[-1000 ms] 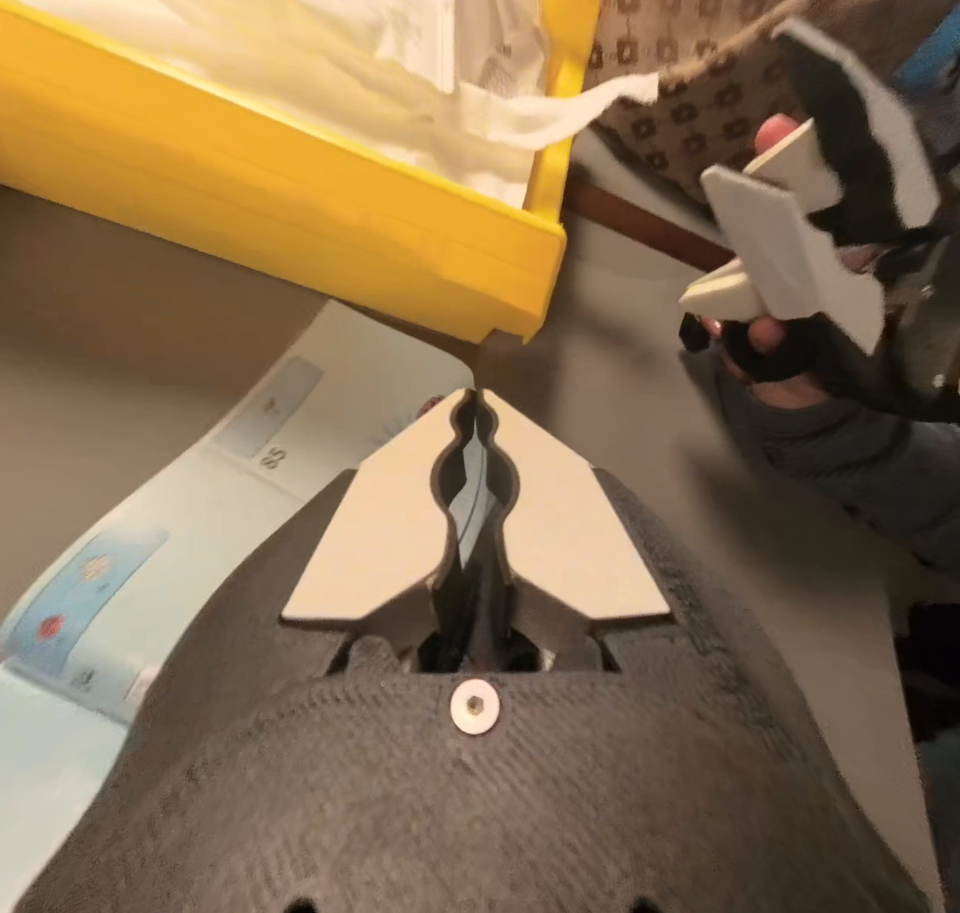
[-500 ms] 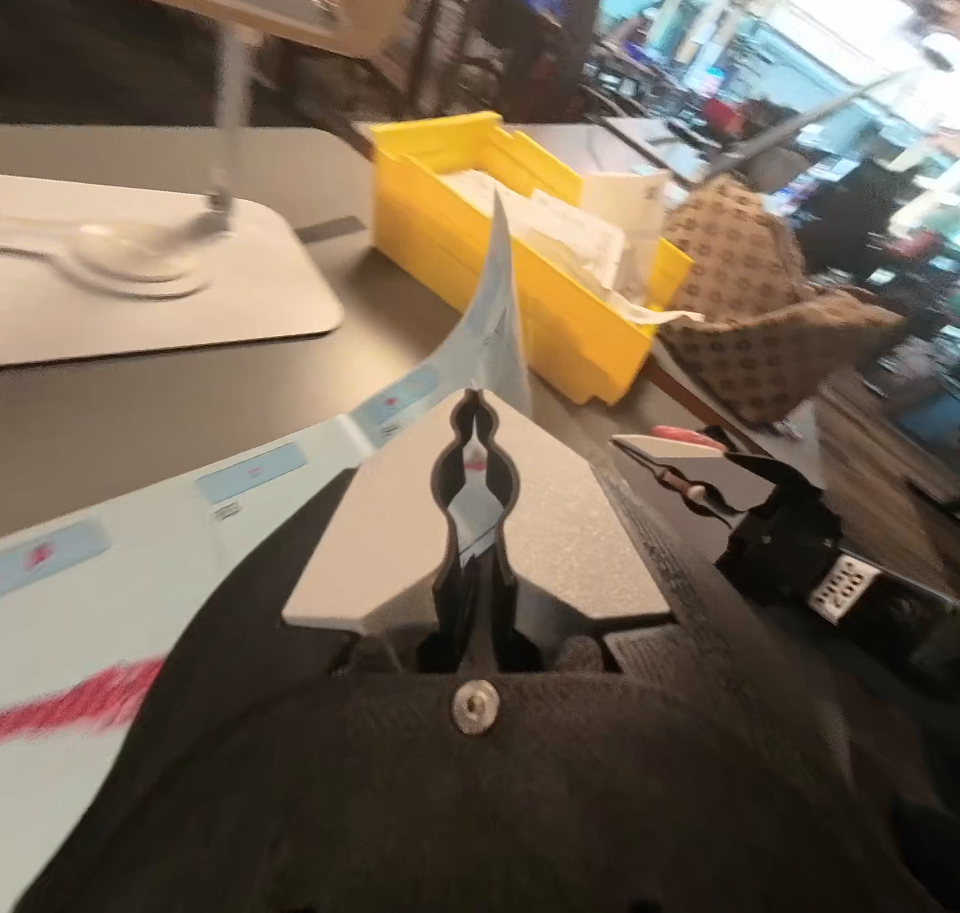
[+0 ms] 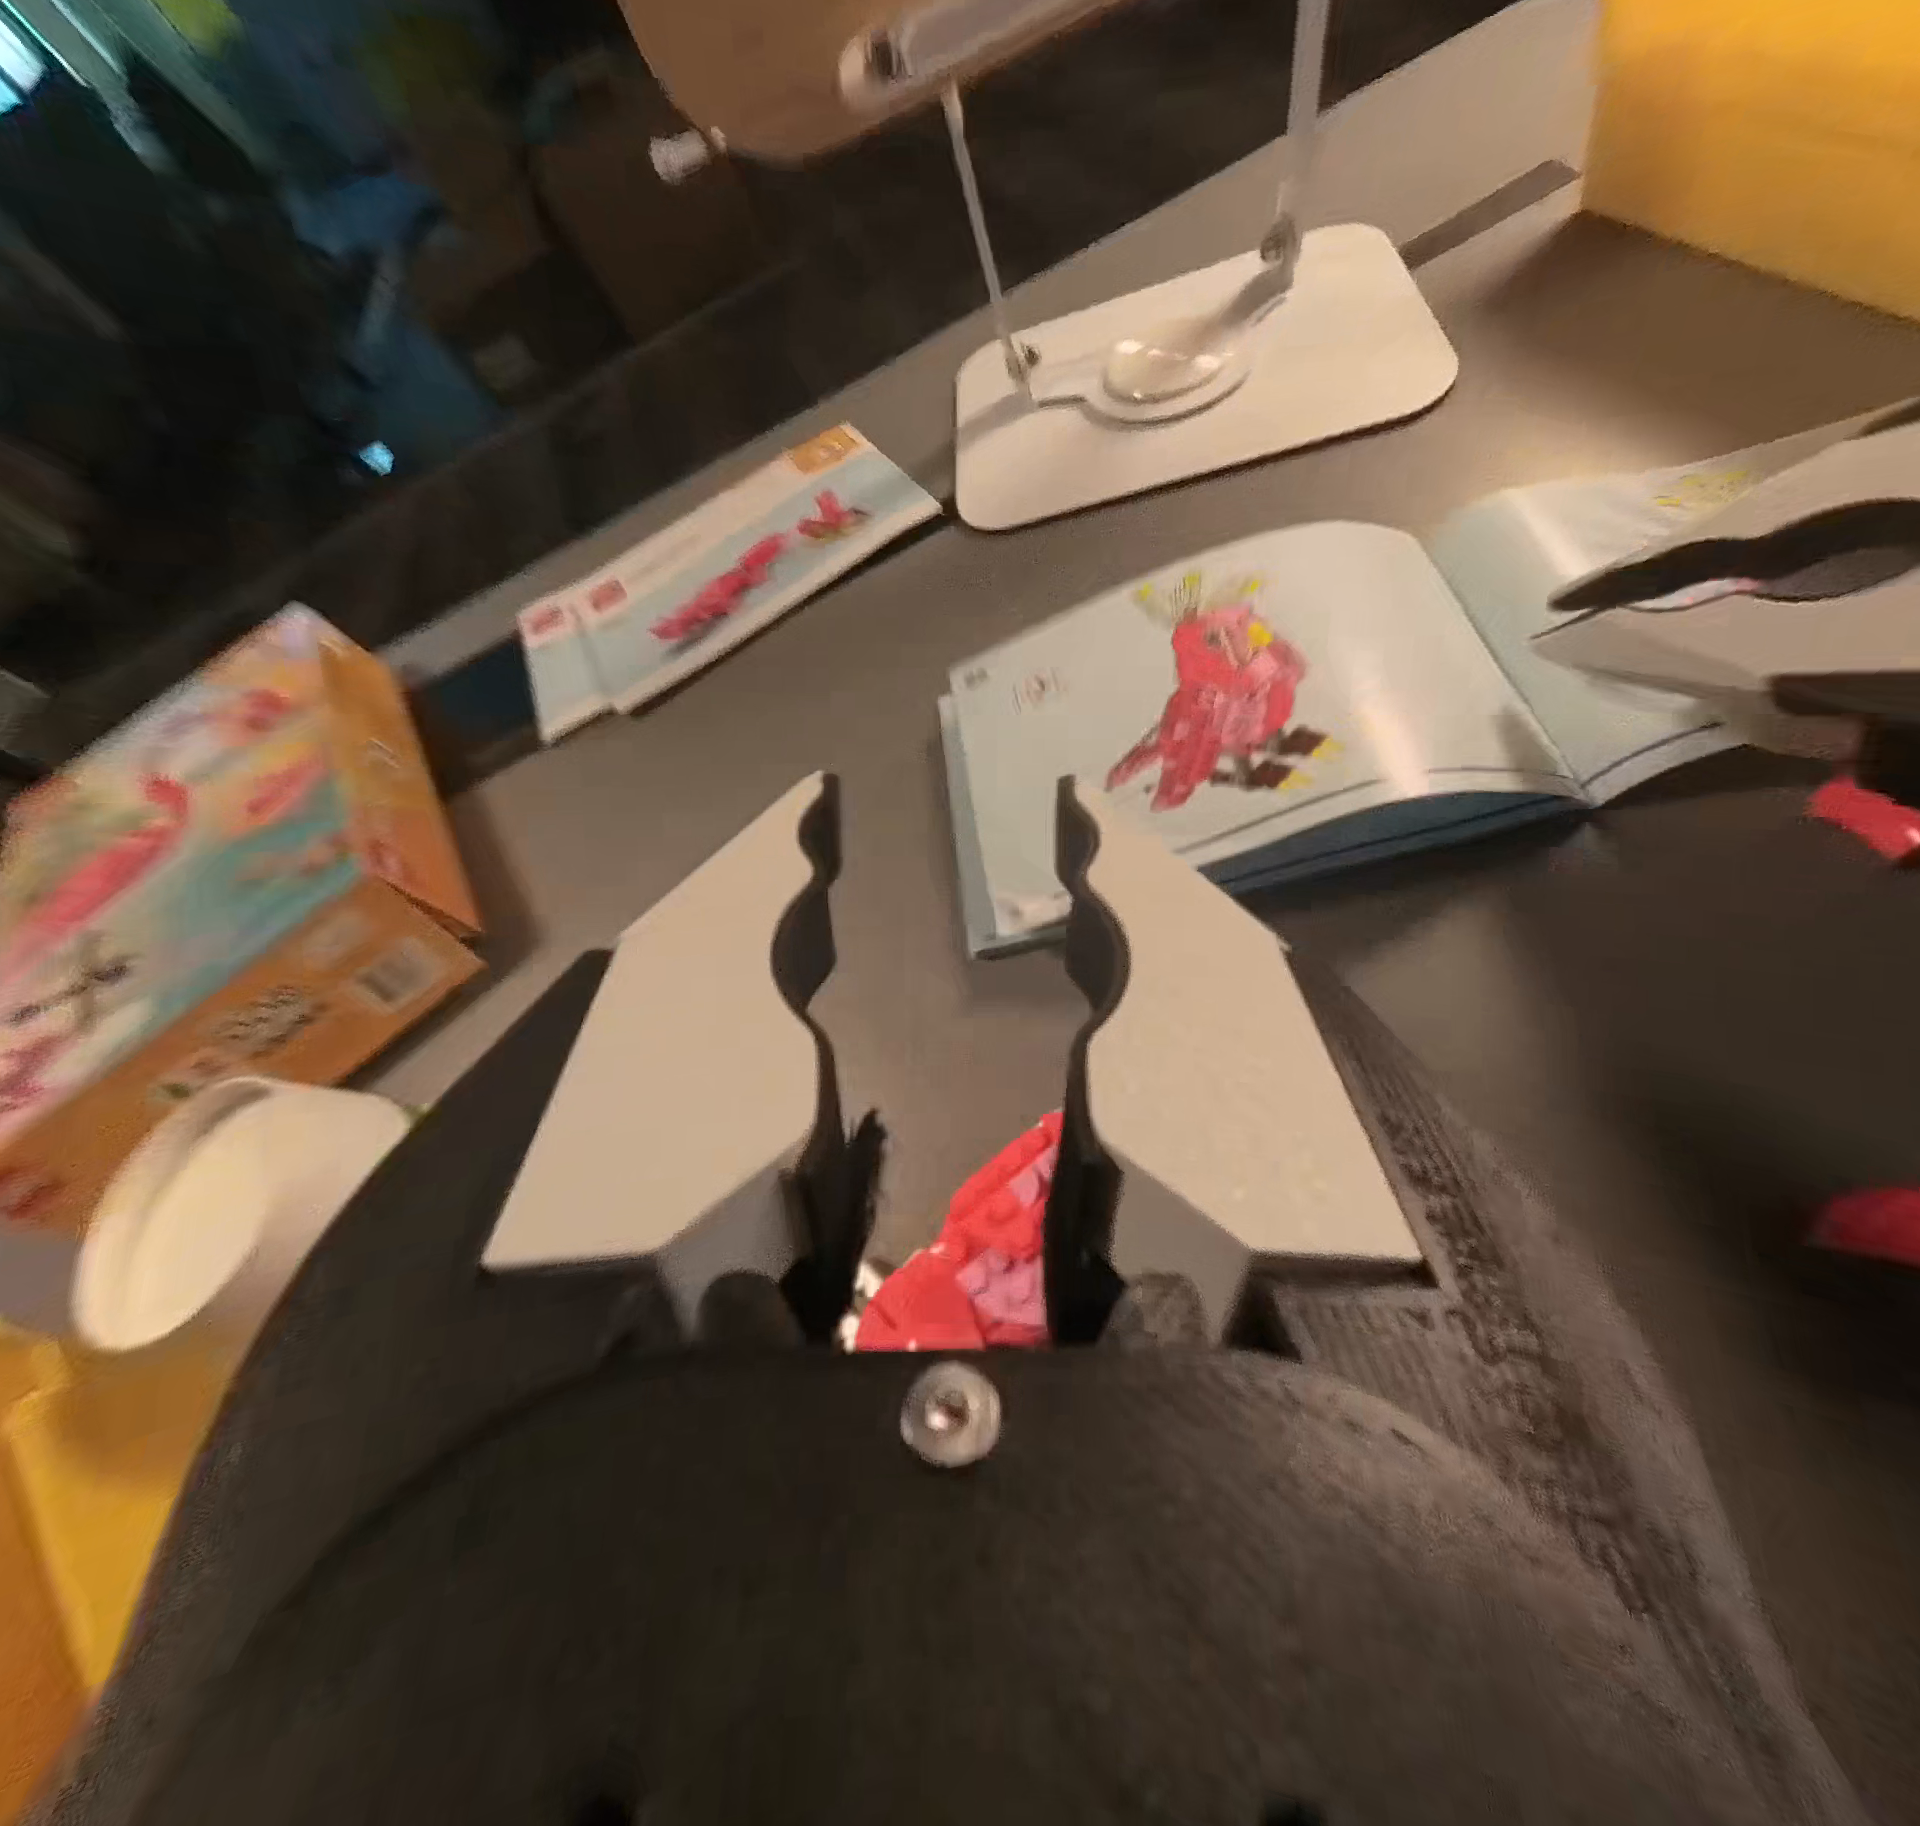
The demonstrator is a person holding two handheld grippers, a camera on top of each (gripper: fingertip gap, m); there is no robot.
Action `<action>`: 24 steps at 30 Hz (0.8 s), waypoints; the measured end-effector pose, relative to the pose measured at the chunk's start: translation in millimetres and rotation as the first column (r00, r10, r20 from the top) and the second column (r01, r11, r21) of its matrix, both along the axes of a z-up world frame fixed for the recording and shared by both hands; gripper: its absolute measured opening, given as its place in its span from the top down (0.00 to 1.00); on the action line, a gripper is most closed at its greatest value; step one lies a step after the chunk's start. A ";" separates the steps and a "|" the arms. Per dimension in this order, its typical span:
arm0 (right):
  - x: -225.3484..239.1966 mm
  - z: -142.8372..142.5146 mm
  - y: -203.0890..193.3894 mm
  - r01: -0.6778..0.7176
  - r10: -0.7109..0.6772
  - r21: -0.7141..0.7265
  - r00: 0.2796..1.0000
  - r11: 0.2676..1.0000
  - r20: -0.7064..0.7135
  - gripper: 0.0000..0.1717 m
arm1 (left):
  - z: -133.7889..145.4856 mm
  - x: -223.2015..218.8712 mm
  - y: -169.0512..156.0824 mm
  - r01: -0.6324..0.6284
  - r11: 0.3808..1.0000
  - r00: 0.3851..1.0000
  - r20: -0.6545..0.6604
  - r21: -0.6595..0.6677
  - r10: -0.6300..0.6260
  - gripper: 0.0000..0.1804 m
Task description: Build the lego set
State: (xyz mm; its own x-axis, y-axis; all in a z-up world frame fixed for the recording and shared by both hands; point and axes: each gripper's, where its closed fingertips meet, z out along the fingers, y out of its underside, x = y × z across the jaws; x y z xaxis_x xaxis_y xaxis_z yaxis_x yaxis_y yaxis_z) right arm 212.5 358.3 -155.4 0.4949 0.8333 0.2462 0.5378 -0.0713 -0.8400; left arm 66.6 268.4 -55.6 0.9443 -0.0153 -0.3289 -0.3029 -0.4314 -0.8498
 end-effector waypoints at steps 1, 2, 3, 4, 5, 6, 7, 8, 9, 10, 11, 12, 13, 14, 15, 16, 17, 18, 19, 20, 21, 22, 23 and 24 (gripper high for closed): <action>-5.9 -2.7 -1.9 -0.012 0.012 -0.064 1.000 0.998 -0.010 0.95 | 7.9 2.6 -8.0 0.009 0.999 1.000 -0.028 0.039 -0.008 0.76; -11.3 -5.9 -4.6 -0.028 0.026 -0.129 1.000 0.991 -0.016 0.94 | 14.8 5.2 -15.9 0.022 0.997 0.999 -0.048 0.077 -0.019 0.75; -15.2 -9.5 -6.4 -0.036 0.035 -0.181 0.999 0.983 -0.013 0.93 | 19.8 8.8 -23.5 0.043 0.993 0.998 -0.058 0.109 -0.037 0.74; -17.6 -13.0 -6.9 -0.036 0.037 -0.212 0.999 0.977 0.001 0.92 | 23.1 13.4 -30.7 0.068 0.989 0.997 -0.057 0.135 -0.061 0.73; -19.3 -16.2 -7.0 -0.030 0.035 -0.231 0.999 0.972 0.017 0.91 | 24.6 18.7 -37.5 0.096 0.983 0.995 -0.053 0.154 -0.089 0.73; -20.8 -18.9 -7.8 -0.026 0.035 -0.249 0.999 0.968 0.029 0.89 | 25.2 23.9 -43.7 0.126 0.978 0.991 -0.052 0.168 -0.119 0.72; -22.0 -21.3 -8.6 -0.022 0.034 -0.259 0.999 0.966 0.041 0.88 | 25.4 28.5 -49.6 0.153 0.971 0.988 -0.053 0.181 -0.146 0.72; -21.8 -24.6 -9.5 -0.017 0.035 -0.262 0.997 0.965 0.064 0.88 | 25.4 32.1 -55.0 0.172 0.965 0.985 -0.051 0.196 -0.165 0.72; -21.0 -28.5 -10.2 -0.012 0.037 -0.262 0.995 0.965 0.092 0.87 | 24.6 36.0 -59.9 0.191 0.959 0.982 -0.041 0.207 -0.186 0.72; -20.6 -29.6 -10.5 -0.009 0.037 -0.255 0.994 0.967 0.103 0.86 | 21.6 42.3 -65.0 0.220 0.954 0.975 -0.015 0.203 -0.221 0.72; -20.1 -24.1 -9.0 -0.004 0.024 -0.230 0.996 0.973 0.085 0.84 | 15.2 52.5 -71.2 0.269 0.949 0.960 0.032 0.165 -0.278 0.72; -17.9 -8.5 -4.3 0.012 -0.007 -0.169 0.999 0.986 0.032 0.81 | 11.0 61.4 -77.3 0.310 0.942 0.944 0.080 0.132 -0.321 0.69; -12.1 20.3 2.9 0.048 -0.052 -0.060 0.996 0.997 -0.071 0.81 | 10.7 66.9 -82.9 0.337 0.933 0.932 0.100 0.122 -0.350 0.67; 1.7 58.0 8.9 0.113 -0.096 0.072 0.974 0.991 -0.207 0.80 | 13.1 68.8 -87.7 0.351 0.928 0.927 0.091 0.127 -0.363 0.66; 25.5 96.5 11.8 0.211 -0.133 0.201 0.930 0.957 -0.342 0.80 | 16.1 69.2 -92.1 0.358 0.923 0.927 0.064 0.139 -0.370 0.66; 57.1 129.6 11.3 0.330 -0.165 0.300 0.870 0.895 -0.464 0.81 | 18.0 69.6 -96.3 0.366 0.918 0.926 0.037 0.150 -0.375 0.67; 90.7 153.8 6.6 0.438 -0.184 0.350 0.802 0.828 -0.568 0.81 | 17.5 71.6 -100.7 0.379 0.912 0.922 0.022 0.156 -0.387 0.67; 120.8 167.9 -1.1 0.516 -0.185 0.361 0.735 0.777 -0.652 0.81 | 14.2 75.6 -105.5 0.400 0.904 0.913 0.023 0.152 -0.408 0.67; 146.6 173.1 -9.6 0.572 -0.186 0.353 0.679 0.741 -0.711 0.82 | 8.6 80.2 -110.5 0.425 0.894 0.901 0.032 0.141 -0.434 0.67; 168.3 170.9 -17.7 0.616 -0.195 0.340 0.636 0.711 -0.746 0.82 | 1.8 84.1 -115.2 0.446 0.886 0.890 0.042 0.127 -0.454 0.67; 184.5 164.9 -27.1 0.646 -0.201 0.340 0.614 0.683 -0.763 0.84 | -5.4 86.4 -119.4 0.459 0.881 0.883 0.050 0.114 -0.467 0.67; 196.0 156.9 -36.7 0.669 -0.211 0.354 0.611 0.654 -0.763 0.85 | -12.2 87.9 -123.1 0.468 0.877 0.878 0.055 0.106 -0.475 0.68; 203.3 148.0 -44.6 0.684 -0.234 0.373 0.622 0.627 -0.747 0.87 | -19.2 89.0 -126.8 0.476 0.874 0.874 0.063 0.096 -0.482 0.68; 205.5 140.3 -51.8 0.682 -0.255 0.400 0.649 0.612 -0.717 0.87 | -25.9 90.1 -130.1 0.483 0.871 0.869 0.076 0.087 -0.489 0.68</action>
